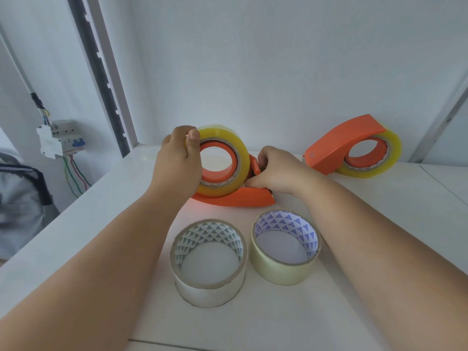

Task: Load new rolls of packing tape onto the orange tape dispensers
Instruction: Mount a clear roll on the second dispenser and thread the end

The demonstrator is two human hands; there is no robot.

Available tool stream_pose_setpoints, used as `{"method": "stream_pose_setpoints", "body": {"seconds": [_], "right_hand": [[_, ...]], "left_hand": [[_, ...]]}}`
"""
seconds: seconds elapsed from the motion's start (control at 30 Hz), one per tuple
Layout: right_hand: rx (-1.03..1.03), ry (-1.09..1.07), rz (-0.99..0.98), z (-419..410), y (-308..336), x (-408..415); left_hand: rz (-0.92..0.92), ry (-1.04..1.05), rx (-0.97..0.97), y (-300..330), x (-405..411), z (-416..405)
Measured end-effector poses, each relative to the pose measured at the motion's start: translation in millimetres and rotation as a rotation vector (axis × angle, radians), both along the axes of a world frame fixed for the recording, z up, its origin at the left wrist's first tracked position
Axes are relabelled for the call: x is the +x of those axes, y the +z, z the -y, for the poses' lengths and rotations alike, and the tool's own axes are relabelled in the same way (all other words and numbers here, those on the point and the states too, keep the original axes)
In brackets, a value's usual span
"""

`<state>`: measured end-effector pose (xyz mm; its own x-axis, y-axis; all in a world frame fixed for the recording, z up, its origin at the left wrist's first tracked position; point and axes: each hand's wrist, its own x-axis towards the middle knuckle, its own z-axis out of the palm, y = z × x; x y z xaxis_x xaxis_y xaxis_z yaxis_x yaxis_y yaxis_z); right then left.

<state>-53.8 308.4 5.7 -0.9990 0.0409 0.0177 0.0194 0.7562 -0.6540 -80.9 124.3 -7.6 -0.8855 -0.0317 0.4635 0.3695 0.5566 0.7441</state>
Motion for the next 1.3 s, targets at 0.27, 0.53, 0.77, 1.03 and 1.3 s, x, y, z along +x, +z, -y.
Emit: {"method": "stream_pose_setpoints", "body": {"seconds": [0.27,0.53,0.77,1.03,1.3], "right_hand": [[0.05,-0.013,-0.146,-6,-2,5],[0.015,-0.065,-0.199,-7,-5,2],[0.091,-0.092,-0.325,-2,-10,5],[0.241,-0.072,-0.414,1,-7,10],[0.208,-0.078,-0.42,0,-10,5]], "left_hand": [[-0.008,-0.035,-0.001,-2,0,2],[-0.058,-0.069,-0.08,1,3,4],[-0.068,-0.091,-0.001,0,2,5],[-0.046,-0.104,-0.077,2,7,5],[-0.044,-0.151,-0.036,-2,-2,8]]}}
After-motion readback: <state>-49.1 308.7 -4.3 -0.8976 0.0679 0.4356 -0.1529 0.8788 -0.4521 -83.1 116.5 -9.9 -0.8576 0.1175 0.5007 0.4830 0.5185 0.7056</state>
